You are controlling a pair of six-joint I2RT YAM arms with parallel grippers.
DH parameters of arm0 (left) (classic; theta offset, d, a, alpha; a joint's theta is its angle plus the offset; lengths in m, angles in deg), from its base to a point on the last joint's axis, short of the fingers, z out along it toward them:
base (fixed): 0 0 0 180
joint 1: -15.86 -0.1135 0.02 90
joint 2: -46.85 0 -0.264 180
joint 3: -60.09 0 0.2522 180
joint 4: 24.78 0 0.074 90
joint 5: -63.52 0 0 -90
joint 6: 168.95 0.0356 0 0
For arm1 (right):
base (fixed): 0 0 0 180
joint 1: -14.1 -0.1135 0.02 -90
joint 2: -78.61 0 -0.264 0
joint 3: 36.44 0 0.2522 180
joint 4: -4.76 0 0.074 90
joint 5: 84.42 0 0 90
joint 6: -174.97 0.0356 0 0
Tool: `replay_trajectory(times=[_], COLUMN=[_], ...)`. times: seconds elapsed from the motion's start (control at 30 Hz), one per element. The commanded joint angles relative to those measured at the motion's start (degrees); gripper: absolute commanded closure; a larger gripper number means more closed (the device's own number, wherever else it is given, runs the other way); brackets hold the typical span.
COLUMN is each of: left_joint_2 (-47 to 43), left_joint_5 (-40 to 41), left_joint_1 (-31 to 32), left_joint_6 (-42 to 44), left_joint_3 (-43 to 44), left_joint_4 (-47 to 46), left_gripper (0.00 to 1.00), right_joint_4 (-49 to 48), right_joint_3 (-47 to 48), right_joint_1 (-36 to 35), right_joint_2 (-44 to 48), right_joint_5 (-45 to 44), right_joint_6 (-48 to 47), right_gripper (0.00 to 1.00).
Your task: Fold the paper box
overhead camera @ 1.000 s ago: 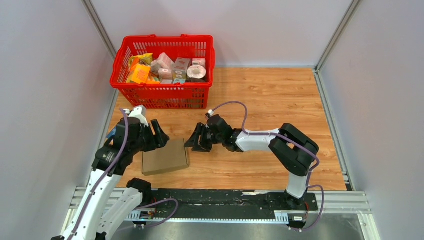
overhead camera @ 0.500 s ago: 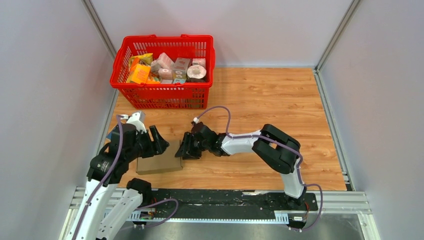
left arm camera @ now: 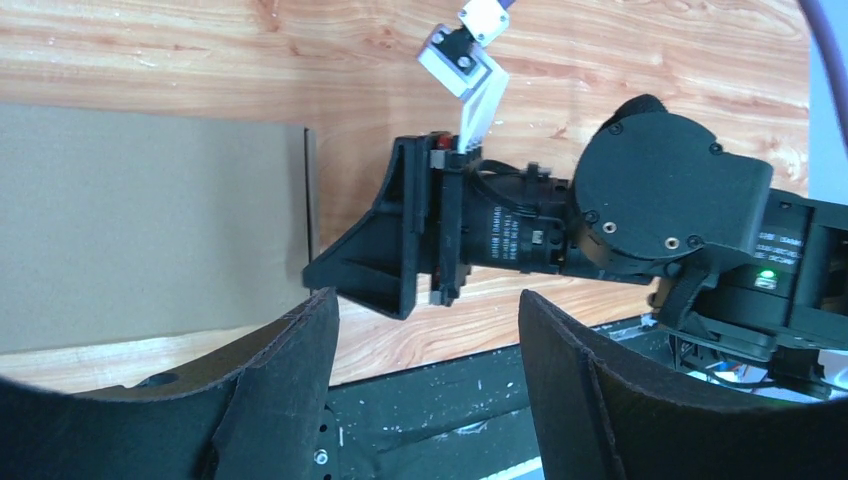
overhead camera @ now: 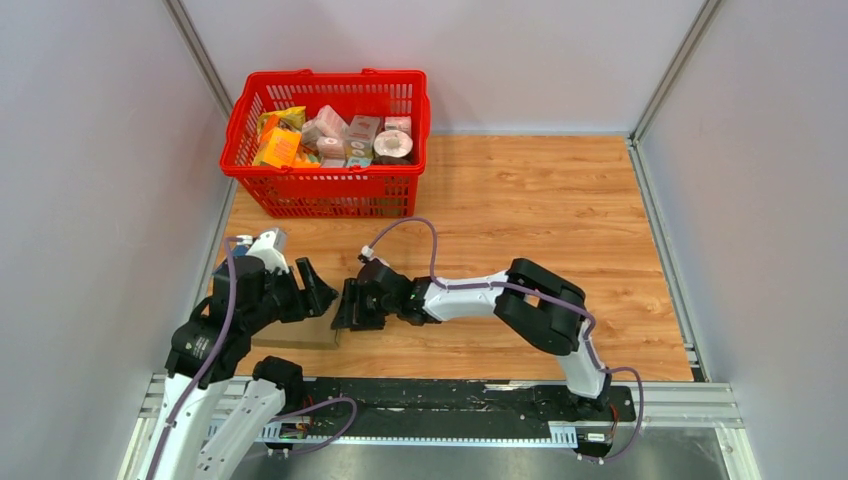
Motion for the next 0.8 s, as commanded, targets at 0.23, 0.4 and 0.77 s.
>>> replay_trajectory(times=[0.23,0.4,0.77], left_joint_2=[0.12,7.67,15.85], left_joint_5=[-12.89,-12.46,-12.91], left_joint_1=[-0.16,-0.07,-0.16], left_joint_6=[3.64,7.77,9.09], left_joint_3=[5.52,22.27,38.75], left_joint_4=[-7.49,-6.53,-8.21], left_gripper=[0.25,0.25,0.25], right_joint_4=[29.95,50.43,63.43], right_joint_3=[-8.87,-6.08,13.25], right_joint_1=[3.41,9.30,9.48], right_joint_2=[34.67,56.30,78.57], right_joint_5=[-30.43,-44.07,-54.54], right_joint_6=[-29.86,-41.81,-52.13], right_gripper=[0.06,0.00,0.00])
